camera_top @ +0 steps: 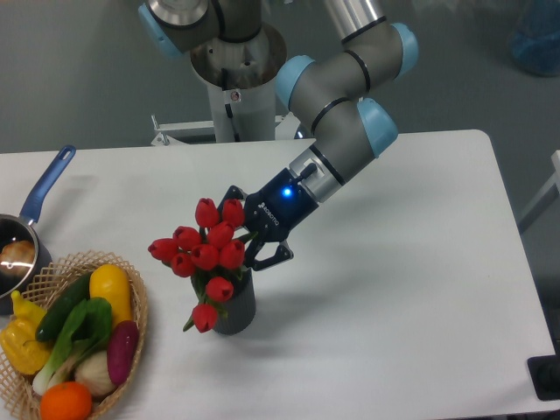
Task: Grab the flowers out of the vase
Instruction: 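Close the gripper on the tulip stems, then lift the gripped tulips upward, drawing stems out of the vase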
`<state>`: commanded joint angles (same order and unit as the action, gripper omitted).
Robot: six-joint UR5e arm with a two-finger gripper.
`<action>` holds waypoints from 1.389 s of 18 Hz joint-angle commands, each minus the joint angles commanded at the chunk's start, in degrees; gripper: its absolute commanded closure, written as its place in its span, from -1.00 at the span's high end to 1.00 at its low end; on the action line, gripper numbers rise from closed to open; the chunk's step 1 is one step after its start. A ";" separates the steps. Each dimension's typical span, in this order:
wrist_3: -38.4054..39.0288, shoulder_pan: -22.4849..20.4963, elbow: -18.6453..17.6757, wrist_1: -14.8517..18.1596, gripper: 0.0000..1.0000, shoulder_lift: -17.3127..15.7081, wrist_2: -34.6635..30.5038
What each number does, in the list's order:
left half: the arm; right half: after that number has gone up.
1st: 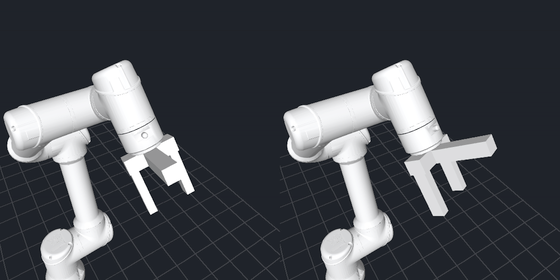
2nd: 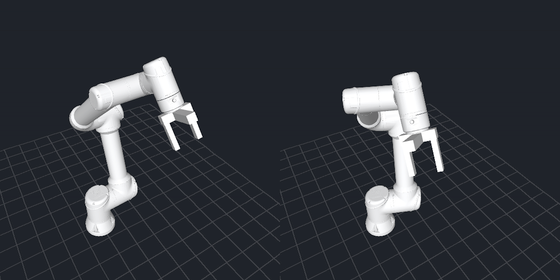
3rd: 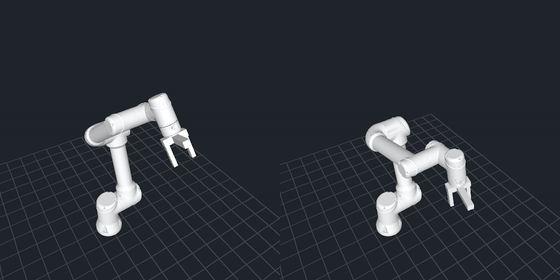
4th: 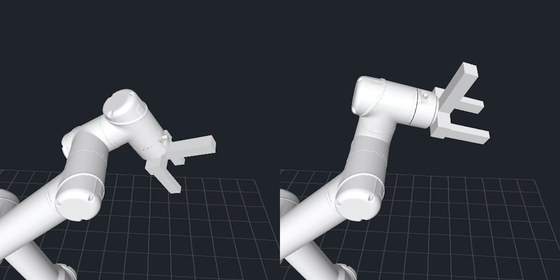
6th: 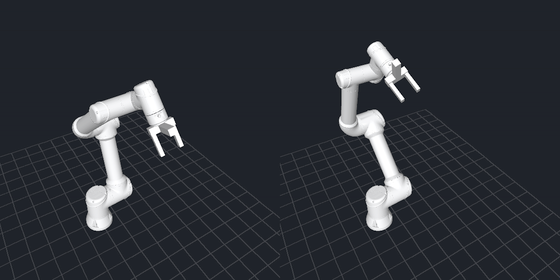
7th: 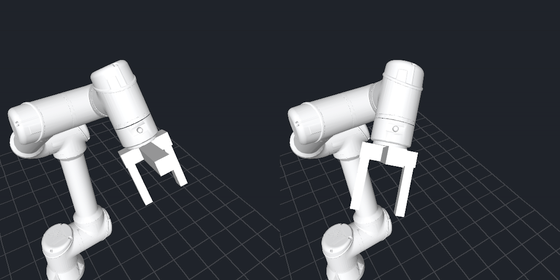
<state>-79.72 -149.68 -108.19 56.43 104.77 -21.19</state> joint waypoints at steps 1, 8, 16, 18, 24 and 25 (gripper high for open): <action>0.61 -0.26 0.09 0.00 0.03 -0.26 0.70; 2.99 -1.15 0.09 0.00 0.02 -1.84 3.17; 5.54 -1.67 0.18 -0.18 0.02 -3.25 7.56; 6.24 -1.67 0.35 -0.18 0.03 -3.52 8.44; 9.57 -1.76 2.54 -0.18 0.02 -3.61 9.76; 10.28 -1.67 3.07 -0.18 0.02 -3.61 9.85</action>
<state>-69.44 -151.35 -105.12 56.25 101.16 -11.34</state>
